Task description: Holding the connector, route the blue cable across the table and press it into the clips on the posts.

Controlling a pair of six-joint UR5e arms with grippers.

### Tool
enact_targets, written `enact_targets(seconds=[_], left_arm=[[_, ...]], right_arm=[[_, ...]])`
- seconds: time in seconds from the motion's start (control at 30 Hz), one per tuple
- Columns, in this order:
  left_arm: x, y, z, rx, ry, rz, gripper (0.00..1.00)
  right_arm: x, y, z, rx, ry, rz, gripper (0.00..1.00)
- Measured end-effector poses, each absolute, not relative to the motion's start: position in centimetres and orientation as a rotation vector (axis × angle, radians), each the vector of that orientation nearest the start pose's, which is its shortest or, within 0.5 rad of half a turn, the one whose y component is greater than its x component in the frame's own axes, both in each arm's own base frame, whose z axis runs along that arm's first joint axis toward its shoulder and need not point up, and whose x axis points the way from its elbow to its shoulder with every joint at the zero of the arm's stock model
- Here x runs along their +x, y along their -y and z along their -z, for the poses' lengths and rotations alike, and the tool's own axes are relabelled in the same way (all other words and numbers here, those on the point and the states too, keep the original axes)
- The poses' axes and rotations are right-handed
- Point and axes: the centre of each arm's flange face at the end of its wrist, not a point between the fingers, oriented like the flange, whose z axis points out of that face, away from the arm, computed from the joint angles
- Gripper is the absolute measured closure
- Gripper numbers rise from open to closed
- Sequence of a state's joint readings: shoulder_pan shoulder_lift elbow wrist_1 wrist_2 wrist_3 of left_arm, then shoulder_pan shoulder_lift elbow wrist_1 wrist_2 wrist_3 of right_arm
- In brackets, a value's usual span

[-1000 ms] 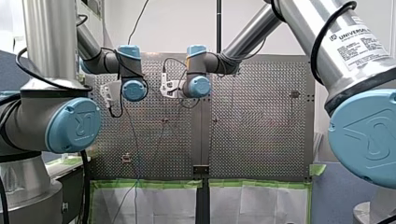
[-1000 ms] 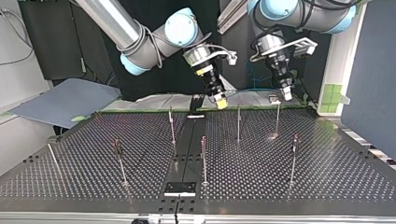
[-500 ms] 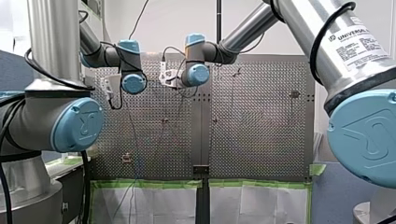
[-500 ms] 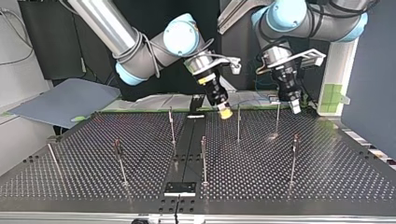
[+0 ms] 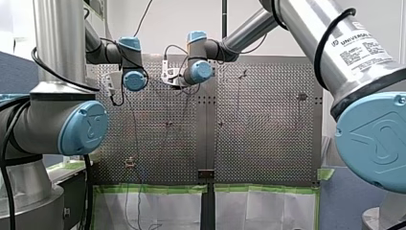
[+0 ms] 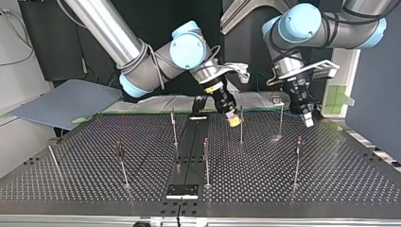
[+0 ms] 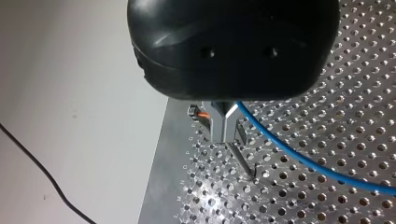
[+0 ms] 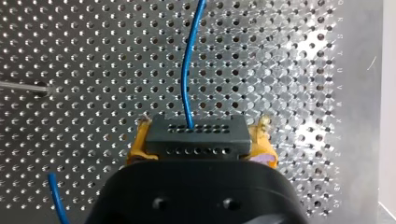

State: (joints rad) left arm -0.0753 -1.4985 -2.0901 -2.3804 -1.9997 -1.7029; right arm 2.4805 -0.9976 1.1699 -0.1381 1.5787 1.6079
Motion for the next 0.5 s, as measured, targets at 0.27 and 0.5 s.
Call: enact_targets(seconds=[0.27, 0.5], left_arm=[[44.5, 12.0, -34.7, -0.386, -1.233, -0.076, 1.0], [45.5, 11.1, -35.9, -0.402, -1.214, -0.076, 1.0]], right_arm=[[65.2, 33.9, -36.5, -2.456, -0.891, 2.414, 1.0], [66.4, 34.7, -37.8, -2.41, -0.861, 2.454, 1.0]])
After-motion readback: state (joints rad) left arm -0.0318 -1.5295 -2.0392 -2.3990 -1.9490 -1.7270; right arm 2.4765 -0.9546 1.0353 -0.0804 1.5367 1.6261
